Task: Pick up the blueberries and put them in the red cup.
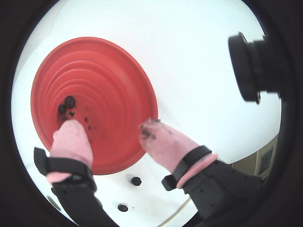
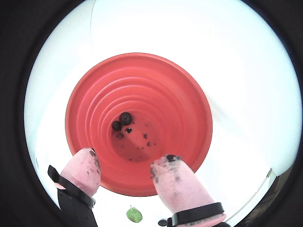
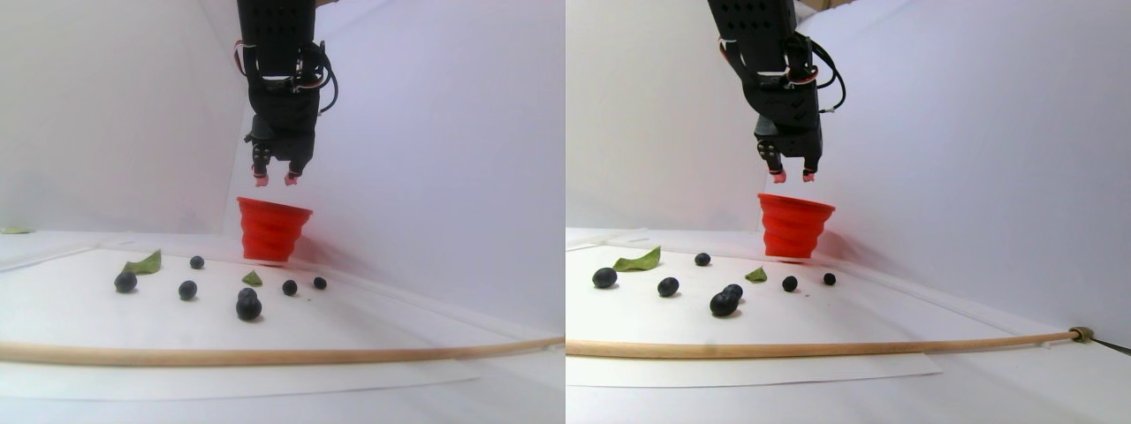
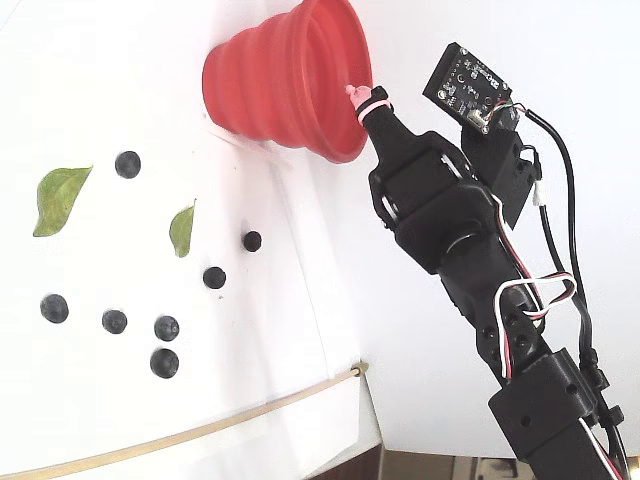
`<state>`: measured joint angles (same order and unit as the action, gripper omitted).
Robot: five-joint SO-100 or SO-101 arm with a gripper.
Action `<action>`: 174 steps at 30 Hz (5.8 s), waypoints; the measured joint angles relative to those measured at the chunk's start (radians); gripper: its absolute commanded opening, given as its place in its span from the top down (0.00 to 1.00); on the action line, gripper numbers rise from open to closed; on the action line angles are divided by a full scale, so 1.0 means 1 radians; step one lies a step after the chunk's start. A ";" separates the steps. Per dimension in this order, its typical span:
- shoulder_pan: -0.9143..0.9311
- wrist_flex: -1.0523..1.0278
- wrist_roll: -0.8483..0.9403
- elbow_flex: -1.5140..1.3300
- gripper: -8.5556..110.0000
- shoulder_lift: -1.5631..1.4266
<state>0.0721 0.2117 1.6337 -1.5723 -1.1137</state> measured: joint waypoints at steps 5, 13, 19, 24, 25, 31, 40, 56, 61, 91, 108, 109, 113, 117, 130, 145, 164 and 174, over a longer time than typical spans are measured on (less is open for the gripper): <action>0.000 0.000 -0.002 -0.012 0.76 -0.008; -0.009 0.000 -0.015 -0.114 0.76 -0.060; -0.031 0.026 -0.015 -0.161 0.76 -0.106; -0.048 0.046 -0.015 -0.213 0.76 -0.141; -0.051 0.049 -0.015 -0.224 0.76 -0.146; -0.071 0.058 -0.031 -0.290 0.76 -0.175; -0.098 0.061 -0.063 -0.360 0.76 -0.179; -0.132 0.061 -0.084 -0.422 0.76 -0.179; -0.143 0.061 -0.098 -0.434 0.76 -0.179; -0.179 0.077 -0.120 -0.446 0.76 -0.129; -0.207 0.077 -0.140 -0.408 0.76 -0.035; -0.207 0.077 -0.140 -0.402 0.76 -0.031; -0.210 0.077 -0.140 -0.374 0.76 -0.005; -0.219 0.077 -0.140 -0.350 0.76 0.020; -0.229 0.098 -0.155 -0.308 0.76 0.077; -0.241 0.127 -0.156 -0.253 0.75 0.158; -0.252 0.152 -0.189 -0.198 0.74 0.224; -0.259 0.166 -0.198 -0.195 0.75 0.250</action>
<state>-0.1871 0.3774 1.4358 -1.7671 -0.8636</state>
